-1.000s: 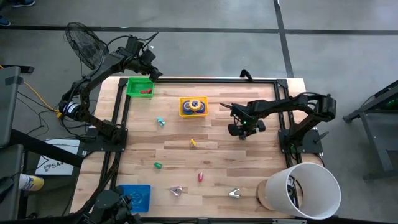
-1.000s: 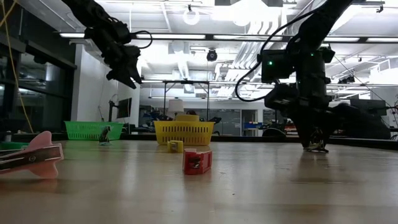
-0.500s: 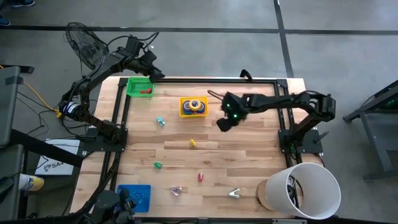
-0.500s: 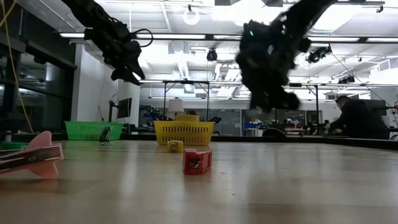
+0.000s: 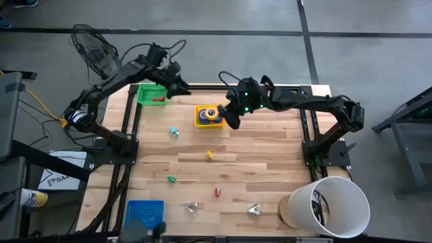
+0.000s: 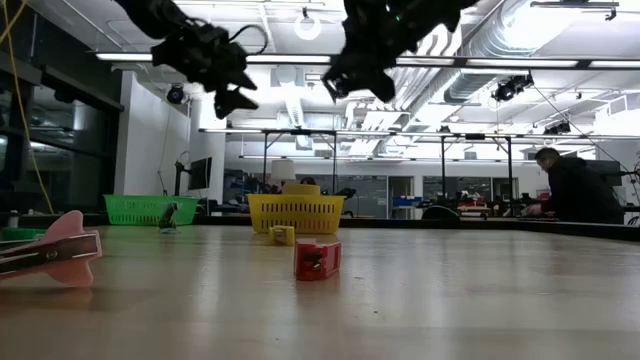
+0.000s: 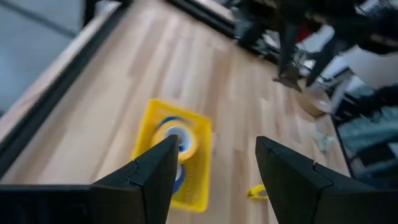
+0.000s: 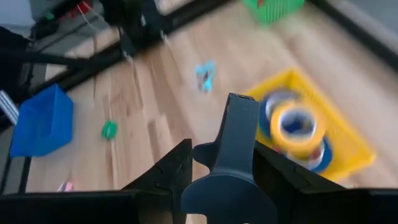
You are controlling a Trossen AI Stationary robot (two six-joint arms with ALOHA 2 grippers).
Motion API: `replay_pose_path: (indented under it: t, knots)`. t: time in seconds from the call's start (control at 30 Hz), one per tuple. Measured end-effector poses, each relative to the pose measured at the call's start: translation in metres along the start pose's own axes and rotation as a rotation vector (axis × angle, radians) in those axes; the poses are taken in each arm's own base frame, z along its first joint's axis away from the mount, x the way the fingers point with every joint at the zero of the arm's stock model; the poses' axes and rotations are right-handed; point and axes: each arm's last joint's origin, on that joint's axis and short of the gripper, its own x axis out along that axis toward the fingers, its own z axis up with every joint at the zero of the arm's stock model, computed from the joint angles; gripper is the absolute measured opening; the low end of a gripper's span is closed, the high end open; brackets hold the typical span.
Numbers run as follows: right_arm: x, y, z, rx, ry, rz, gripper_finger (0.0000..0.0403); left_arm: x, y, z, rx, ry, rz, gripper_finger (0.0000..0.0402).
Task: Pick and place Stapler, Stapler remover, tape
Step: Put the black staple remover into the blue bin
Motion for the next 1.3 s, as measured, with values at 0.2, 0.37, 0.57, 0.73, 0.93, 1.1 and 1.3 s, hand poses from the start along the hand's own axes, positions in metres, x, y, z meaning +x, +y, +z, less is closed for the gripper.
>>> replay_pose_path:
  t: [0.2, 0.37, 0.57, 0.73, 0.93, 1.1, 1.3]
  knots:
    - [-0.009, 0.007, 0.019, -0.078, -0.079, 0.001, 0.0131, 0.03, -0.029, 0.016, 0.115, -0.045, -0.099, 0.0211]
    - [-0.012, 0.009, 0.025, -0.116, -0.102, 0.002, 0.0132, 0.047, -0.05, 0.025, 0.181, -0.087, -0.171, 0.0211]
    - [-0.014, 0.012, 0.031, -0.152, -0.147, 0.015, 0.0131, 0.06, -0.071, 0.036, 0.219, -0.159, -0.216, 0.0211]
    - [-0.015, 0.013, 0.034, -0.168, -0.18, 0.026, 0.0131, 0.067, -0.082, 0.042, 0.235, -0.208, -0.158, 0.0211]
    - [-0.015, 0.014, 0.037, -0.195, -0.213, 0.05, 0.0131, 0.072, -0.091, 0.046, 0.253, -0.248, -0.152, 0.0211]
    - [-0.015, 0.015, 0.037, -0.197, -0.21, 0.053, 0.0131, 0.073, -0.093, 0.045, 0.243, -0.245, -0.158, 0.0191]
    - [-0.015, 0.015, 0.037, -0.196, -0.209, 0.055, 0.0131, 0.073, -0.092, 0.045, 0.233, -0.243, -0.155, 0.011]
